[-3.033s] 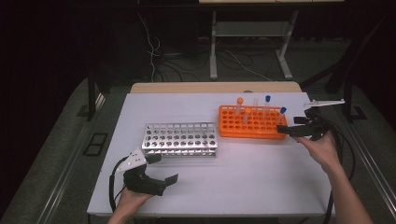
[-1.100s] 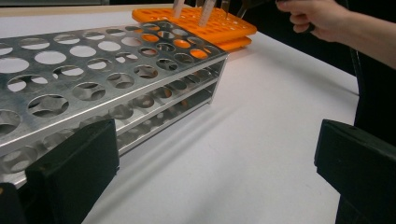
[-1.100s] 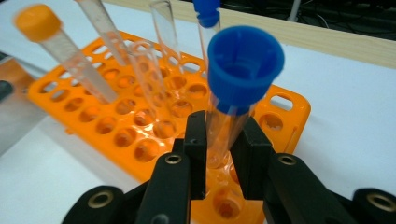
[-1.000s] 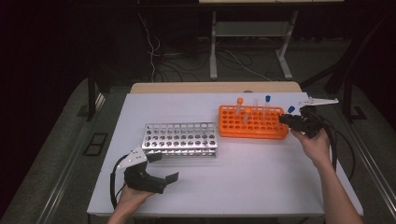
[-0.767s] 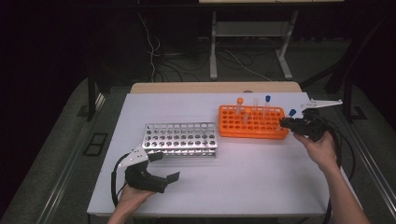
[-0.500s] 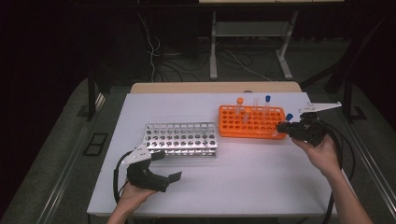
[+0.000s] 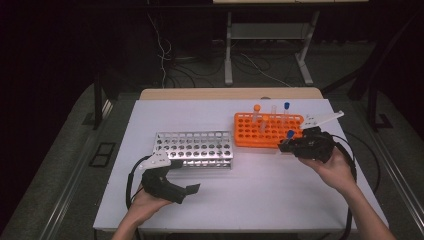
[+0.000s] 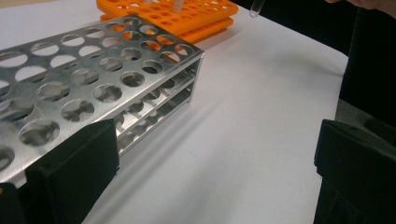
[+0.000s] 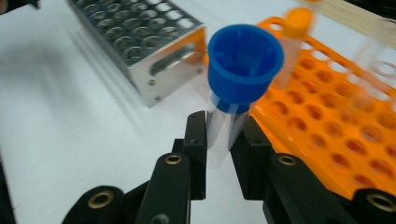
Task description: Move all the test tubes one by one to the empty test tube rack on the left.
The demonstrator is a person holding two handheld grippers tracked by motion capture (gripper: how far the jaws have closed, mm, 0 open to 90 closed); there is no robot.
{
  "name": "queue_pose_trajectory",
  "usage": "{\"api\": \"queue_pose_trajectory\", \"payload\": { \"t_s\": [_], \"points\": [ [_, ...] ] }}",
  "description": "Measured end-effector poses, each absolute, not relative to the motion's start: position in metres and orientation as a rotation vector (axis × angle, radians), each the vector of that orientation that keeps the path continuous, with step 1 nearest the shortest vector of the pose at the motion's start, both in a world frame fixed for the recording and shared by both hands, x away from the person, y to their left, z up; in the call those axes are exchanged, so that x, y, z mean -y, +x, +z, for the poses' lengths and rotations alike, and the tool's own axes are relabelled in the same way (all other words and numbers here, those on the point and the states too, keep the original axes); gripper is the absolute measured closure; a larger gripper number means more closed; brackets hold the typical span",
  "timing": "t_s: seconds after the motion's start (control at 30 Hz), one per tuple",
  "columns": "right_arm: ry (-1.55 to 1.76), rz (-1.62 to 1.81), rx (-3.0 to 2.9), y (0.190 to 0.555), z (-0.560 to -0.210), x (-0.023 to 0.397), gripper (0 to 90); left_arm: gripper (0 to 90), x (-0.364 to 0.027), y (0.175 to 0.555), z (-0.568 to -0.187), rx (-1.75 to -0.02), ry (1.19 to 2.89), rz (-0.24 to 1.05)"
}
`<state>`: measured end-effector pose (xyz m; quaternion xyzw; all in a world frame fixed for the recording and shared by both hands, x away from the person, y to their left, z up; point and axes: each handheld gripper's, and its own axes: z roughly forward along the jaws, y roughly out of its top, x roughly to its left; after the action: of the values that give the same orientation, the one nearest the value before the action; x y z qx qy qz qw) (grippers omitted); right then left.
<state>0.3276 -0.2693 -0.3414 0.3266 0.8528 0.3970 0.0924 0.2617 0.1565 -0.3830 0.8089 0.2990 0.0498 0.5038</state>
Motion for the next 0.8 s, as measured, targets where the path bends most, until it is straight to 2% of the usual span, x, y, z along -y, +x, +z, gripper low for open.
{"api": "queue_pose_trajectory", "payload": {
  "t_s": [0.37, 0.8],
  "points": [
    [0.83, 1.142, -2.635, 0.323, -0.337, 0.23, 75.9, 0.0, -0.136, 0.274, -0.358, -0.622, 2.054, 0.104],
    [0.656, 1.101, -2.745, 0.314, -0.334, 0.191, 75.9, 0.0, -0.092, 0.292, -0.321, -0.464, 2.211, 0.095]
  ]
}}
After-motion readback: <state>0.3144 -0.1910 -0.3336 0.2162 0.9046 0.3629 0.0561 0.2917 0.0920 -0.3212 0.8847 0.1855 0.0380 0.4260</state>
